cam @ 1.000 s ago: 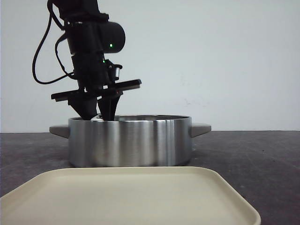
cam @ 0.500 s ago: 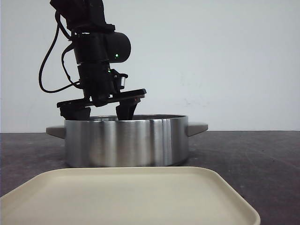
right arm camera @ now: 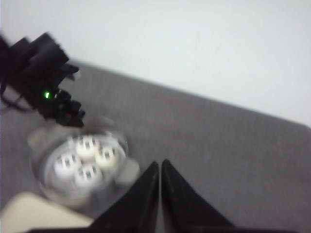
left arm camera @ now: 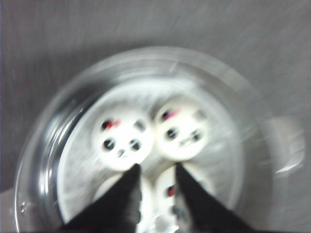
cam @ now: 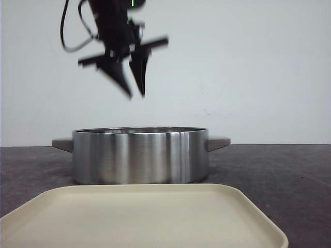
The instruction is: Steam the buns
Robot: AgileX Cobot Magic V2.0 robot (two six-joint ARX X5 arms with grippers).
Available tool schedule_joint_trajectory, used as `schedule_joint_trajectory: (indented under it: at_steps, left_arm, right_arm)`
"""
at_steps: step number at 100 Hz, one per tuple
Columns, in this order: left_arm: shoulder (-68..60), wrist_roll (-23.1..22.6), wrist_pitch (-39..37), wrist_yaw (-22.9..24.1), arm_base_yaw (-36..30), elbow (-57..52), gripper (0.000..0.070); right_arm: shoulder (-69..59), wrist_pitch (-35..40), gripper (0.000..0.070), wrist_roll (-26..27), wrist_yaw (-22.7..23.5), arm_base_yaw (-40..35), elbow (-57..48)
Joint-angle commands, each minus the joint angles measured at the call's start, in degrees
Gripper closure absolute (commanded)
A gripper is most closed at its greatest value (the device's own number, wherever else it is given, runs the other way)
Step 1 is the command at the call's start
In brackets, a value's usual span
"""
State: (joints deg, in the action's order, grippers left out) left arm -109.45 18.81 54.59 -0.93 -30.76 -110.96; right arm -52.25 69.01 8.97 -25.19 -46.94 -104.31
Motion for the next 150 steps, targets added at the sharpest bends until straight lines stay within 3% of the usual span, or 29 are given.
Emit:
schedule_joint_trajectory:
  at_steps: [1, 18, 36, 44, 52, 66, 75, 89, 104, 116, 150]
  left_arm:
    - [5.3, 0.9, -2.0, 1.5, -2.2, -2.0, 0.0691]
    - [16.2, -4.2, -0.7, 11.5, -7.6, -1.9, 0.0691]
    - [26.2, -4.7, 1.5, 13.4, -12.7, 0.4, 0.0690]
    - [30.7, -4.6, 2.6, 16.7, -15.6, 3.2, 0.0690]
    - [35.2, -3.8, 5.7, 22.9, -18.3, 6.8, 0.0690]
    - [45.5, 0.9, 9.1, 31.2, -21.2, 16.9, 0.0690]
    - [53.4, 5.0, 8.2, 31.6, -22.3, 25.0, 0.0691]
    - [65.2, 8.0, 4.3, 36.1, -23.2, 38.5, 0.0691]
    - [75.5, 12.0, 0.3, 35.8, -23.3, 48.9, 0.0691]
    - [79.5, 15.5, 0.2, 35.7, -23.3, 51.5, 0.0690]
    - [80.8, 15.2, 0.2, 35.6, -23.3, 51.5, 0.0685]
  right_arm:
    - [0.9, -4.4, 0.0699, -1.3, 0.6, -0.6, 1.6]
    - [6.4, -16.6, 0.0699, -5.9, 2.4, -0.6, 15.3]
    - [13.8, -32.0, 0.0699, -7.0, 8.0, -0.6, 35.3]
    - [15.8, -37.7, 0.0699, -6.4, 9.9, -0.6, 43.2]
    - [16.5, -41.7, 0.0699, -5.9, 10.9, -0.6, 49.6]
    - [16.4, -45.6, 0.0699, -5.9, 13.9, -0.6, 56.5]
    - [16.3, -48.8, 0.0699, -6.0, 15.9, -0.6, 58.8]
    - [16.4, -57.8, 0.0699, -6.3, 18.0, -0.6, 60.9]
    - [16.3, -63.1, 0.0699, -6.6, 18.0, -0.5, 60.9]
    - [15.9, -62.9, 0.0699, -6.6, 17.5, -0.5, 60.9]
    - [16.0, -63.5, 0.0699, -6.6, 17.6, -0.5, 60.8]
